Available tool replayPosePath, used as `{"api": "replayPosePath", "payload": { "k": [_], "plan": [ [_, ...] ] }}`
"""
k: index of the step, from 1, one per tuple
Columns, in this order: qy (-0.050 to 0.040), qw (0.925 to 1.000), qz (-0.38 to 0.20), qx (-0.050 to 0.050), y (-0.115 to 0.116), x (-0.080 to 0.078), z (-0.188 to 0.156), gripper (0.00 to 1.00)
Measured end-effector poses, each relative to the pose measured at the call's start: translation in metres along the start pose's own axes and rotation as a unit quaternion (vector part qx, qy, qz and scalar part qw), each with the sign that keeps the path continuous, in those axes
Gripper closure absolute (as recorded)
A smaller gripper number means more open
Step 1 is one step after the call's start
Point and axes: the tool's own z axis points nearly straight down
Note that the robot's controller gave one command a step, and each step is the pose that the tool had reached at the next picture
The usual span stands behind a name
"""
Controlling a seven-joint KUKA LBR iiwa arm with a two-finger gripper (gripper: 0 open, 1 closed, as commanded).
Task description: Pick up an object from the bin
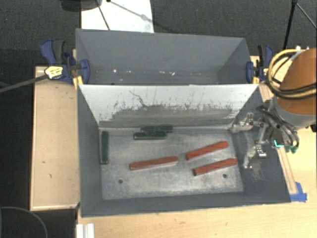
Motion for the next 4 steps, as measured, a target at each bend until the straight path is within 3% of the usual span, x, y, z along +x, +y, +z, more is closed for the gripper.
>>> {"api": "replayPosePath", "payload": {
  "k": [1, 2, 3, 4],
  "plan": [
    [-0.0040, 1.0000, -0.002, 0.001, 0.000, -0.002, -0.004, 0.00],
    [-0.0067, 0.9997, -0.024, 0.001, 0.005, 0.002, 0.054, 0.00],
    [-0.0016, 0.9974, -0.072, 0.000, 0.011, 0.003, 0.096, 0.00],
    [-0.0016, 0.9994, -0.035, 0.000, 0.024, 0.023, 0.123, 0.00]
  ]
}}
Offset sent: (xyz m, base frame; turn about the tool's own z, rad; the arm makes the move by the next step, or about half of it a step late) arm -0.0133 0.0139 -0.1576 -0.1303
